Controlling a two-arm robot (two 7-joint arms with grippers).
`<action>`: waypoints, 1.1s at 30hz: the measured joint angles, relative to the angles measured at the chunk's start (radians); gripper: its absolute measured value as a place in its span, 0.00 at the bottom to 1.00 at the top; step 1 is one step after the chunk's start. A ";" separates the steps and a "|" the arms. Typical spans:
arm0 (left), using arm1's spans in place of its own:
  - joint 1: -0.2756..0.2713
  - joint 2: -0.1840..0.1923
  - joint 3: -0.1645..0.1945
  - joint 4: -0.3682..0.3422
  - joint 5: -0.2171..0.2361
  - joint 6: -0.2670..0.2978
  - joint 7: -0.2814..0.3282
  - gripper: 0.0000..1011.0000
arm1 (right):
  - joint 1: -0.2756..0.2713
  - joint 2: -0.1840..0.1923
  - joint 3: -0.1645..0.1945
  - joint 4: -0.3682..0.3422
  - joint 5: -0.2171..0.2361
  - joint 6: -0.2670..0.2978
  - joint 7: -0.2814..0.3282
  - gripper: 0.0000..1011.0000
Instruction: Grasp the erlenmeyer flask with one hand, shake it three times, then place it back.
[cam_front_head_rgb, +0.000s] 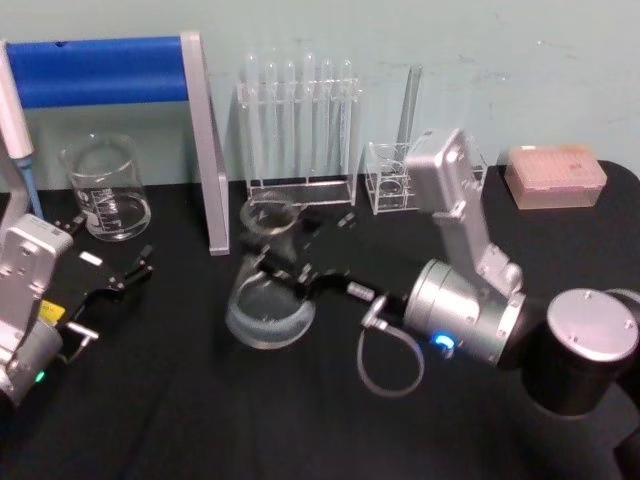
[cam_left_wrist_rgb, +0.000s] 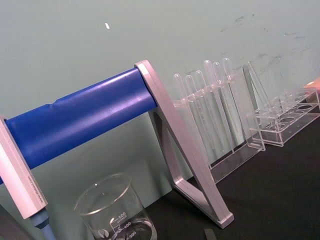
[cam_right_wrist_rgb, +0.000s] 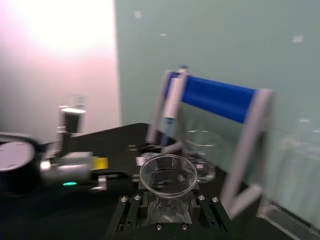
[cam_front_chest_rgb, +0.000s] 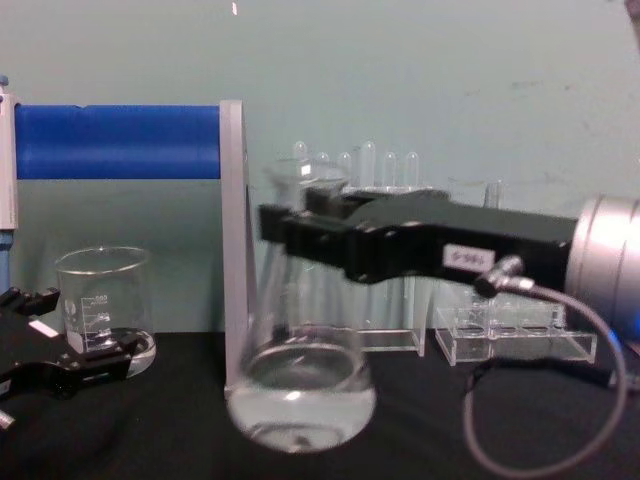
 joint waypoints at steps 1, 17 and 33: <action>0.000 0.000 0.000 0.000 0.000 0.000 0.000 0.99 | 0.002 0.000 0.007 0.005 -0.002 -0.002 -0.008 0.44; 0.000 0.000 0.000 0.000 0.000 0.000 0.000 0.99 | 0.014 -0.005 0.175 0.086 -0.041 -0.023 -0.145 0.44; 0.000 0.000 0.000 0.000 0.000 0.000 0.000 0.99 | -0.008 -0.022 0.264 0.104 -0.067 -0.022 -0.177 0.44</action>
